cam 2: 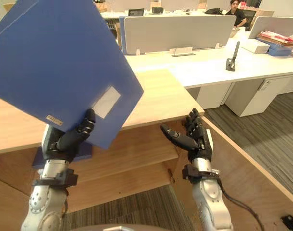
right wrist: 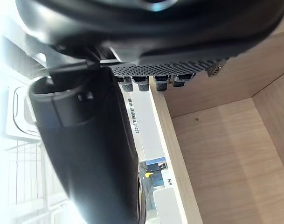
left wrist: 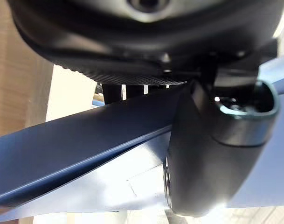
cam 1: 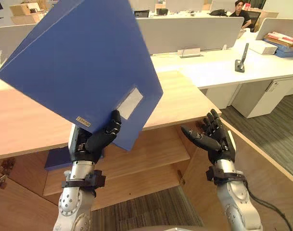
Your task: Walk over to the cabinet, pick up the folder, carry it to the office cabinet, place the folder inside the office cabinet, then close the office cabinet door
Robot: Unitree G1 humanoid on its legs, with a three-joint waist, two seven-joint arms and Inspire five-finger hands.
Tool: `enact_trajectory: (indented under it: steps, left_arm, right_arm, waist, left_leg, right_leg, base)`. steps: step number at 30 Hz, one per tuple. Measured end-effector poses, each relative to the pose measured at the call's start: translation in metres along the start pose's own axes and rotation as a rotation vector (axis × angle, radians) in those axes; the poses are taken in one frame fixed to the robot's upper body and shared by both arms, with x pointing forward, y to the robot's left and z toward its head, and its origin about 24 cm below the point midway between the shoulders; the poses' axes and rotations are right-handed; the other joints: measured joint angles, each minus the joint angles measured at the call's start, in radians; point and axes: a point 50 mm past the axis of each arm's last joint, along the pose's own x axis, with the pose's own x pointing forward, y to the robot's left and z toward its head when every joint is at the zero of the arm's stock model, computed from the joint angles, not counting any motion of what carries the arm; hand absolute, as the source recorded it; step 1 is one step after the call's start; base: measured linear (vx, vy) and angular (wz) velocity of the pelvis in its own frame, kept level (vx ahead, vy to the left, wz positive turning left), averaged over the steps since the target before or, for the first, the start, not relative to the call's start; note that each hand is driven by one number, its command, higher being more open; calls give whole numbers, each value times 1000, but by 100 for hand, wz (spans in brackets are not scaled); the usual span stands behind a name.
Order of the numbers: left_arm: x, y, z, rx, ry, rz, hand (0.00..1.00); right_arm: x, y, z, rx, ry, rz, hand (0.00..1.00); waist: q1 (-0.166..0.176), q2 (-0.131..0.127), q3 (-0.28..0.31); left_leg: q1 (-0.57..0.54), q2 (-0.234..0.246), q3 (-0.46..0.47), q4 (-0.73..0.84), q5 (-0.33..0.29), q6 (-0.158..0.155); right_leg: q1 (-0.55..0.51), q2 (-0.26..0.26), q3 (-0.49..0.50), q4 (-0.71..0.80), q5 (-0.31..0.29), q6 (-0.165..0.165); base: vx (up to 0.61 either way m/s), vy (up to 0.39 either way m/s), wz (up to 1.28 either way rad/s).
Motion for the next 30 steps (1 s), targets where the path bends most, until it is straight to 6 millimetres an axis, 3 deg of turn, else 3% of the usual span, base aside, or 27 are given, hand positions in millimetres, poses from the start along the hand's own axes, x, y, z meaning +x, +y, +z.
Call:
enact_trajectory:
  steps: [8, 14, 23, 26, 28, 30]
  left_arm:
    - [-2, 5, 15, 175, 49, -210, 0]
    - [0, 9, 20, 248, 74, -260, 0]
    - [-1, 7, 17, 254, 94, -298, 0]
    - [-2, 4, 13, 242, 113, -330, 0]
    - [-2, 2, 13, 227, 102, -326, 0]
    - [2, 3, 19, 199, 49, -310, 0]
  right_arm:
    - [43, -18, 25, -205, 134, 210, 100]
    - [53, -20, 43, -401, 181, 331, 100]
    - [67, -20, 66, -556, 226, 455, 100]
    - [76, -6, 80, -531, 169, 520, 100]
    - [85, 21, 108, -526, 33, 612, 100]
    - [84, 53, 146, -516, -174, 735, 100]
  waist:
    - [1, 2, 0]
    - [-2, 7, -8]
    - [-8, 22, -22]
    - [-9, 32, -32]
    - [1, 41, -41]
    - [33, 36, -56]
  left_leg:
    - [-18, 35, -99, -95, 86, -28]
    - [-25, 59, -115, -97, 114, -40]
    - [-27, 65, -119, -102, 118, -44]
    - [-28, 65, -118, -102, 119, -44]
    - [-31, 64, -121, -101, 119, -43]
    - [-32, 64, -131, -97, 119, -44]
  right_leg:
    - [-40, 69, -3, -35, 39, -35]
    - [-43, 95, -12, -52, 70, -38]
    - [-43, 101, -15, -54, 75, -44]
    - [-43, 102, -14, -59, 77, -41]
    - [-41, 101, -20, -65, 81, -43]
    - [-30, 102, -33, -79, 81, -43]
  base:
    - [-125, -50, 0]
    - [-16, -42, 0]
    - [0, 0, 0]
    - [0, 0, 0]
    - [9, 4, 9]
    - [33, -2, 17]
